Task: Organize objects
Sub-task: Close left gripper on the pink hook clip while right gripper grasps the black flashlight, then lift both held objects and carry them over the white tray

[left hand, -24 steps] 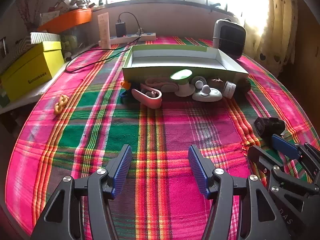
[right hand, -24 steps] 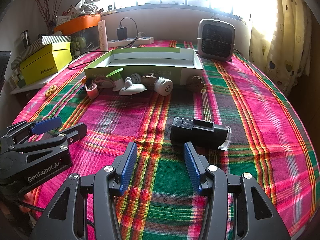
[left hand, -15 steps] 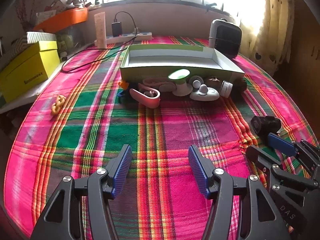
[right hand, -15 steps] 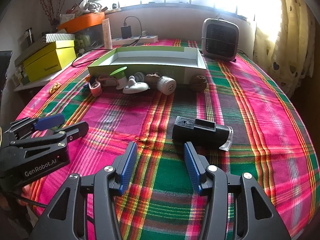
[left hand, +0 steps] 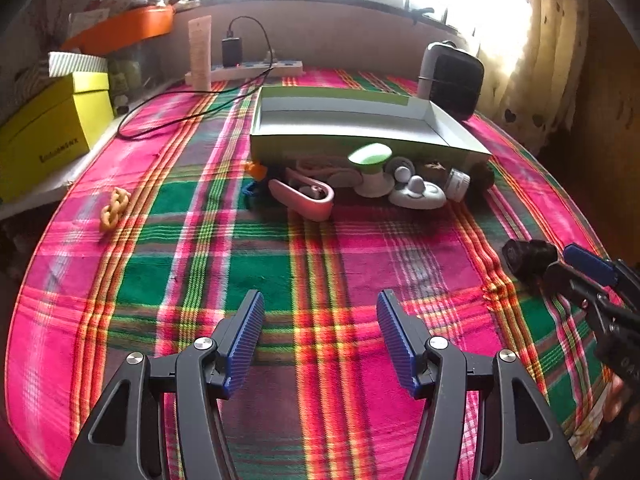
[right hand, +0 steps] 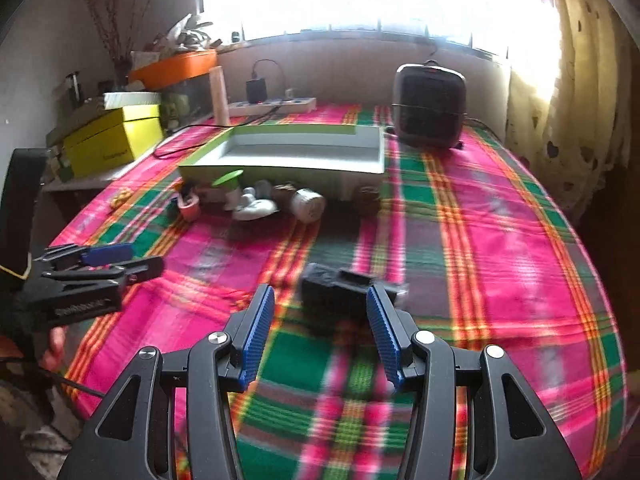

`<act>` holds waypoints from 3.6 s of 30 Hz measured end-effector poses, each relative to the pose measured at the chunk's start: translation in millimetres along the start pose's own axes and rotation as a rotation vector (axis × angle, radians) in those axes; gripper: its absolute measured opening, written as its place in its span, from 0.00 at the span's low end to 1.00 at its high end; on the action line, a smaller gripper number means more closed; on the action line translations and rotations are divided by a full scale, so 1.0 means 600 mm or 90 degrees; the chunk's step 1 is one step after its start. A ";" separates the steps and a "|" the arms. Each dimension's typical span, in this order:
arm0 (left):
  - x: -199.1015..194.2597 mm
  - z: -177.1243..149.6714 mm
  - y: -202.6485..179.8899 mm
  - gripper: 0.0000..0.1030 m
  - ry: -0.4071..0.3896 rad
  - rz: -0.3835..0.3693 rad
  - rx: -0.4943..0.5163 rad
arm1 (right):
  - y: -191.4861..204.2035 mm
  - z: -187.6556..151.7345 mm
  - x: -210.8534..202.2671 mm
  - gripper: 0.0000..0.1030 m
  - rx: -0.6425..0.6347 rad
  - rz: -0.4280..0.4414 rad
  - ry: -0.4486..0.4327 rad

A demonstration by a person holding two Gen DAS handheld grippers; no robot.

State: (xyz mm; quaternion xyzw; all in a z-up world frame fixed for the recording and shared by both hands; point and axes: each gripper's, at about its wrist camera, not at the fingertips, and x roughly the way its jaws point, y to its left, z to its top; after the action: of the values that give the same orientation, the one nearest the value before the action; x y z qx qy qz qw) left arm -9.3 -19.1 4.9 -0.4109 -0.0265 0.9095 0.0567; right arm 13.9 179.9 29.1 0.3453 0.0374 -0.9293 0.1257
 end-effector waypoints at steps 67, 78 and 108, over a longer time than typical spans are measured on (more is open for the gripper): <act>0.082 0.105 0.030 0.56 0.043 0.086 -0.098 | 0.020 0.006 0.055 0.48 -0.052 0.106 0.099; 0.069 0.091 0.046 0.37 0.025 0.090 -0.109 | 0.014 0.008 0.059 0.29 -0.043 0.082 0.091; 0.049 0.065 0.041 0.33 0.023 0.071 -0.067 | 0.072 0.051 0.102 0.28 -0.060 0.128 0.104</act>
State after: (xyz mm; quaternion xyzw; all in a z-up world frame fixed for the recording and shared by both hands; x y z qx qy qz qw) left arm -60.0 -39.6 6.2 -0.4303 -0.0507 0.9011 -0.0153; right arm -39.0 120.9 13.5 0.4157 0.0566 -0.8779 0.2309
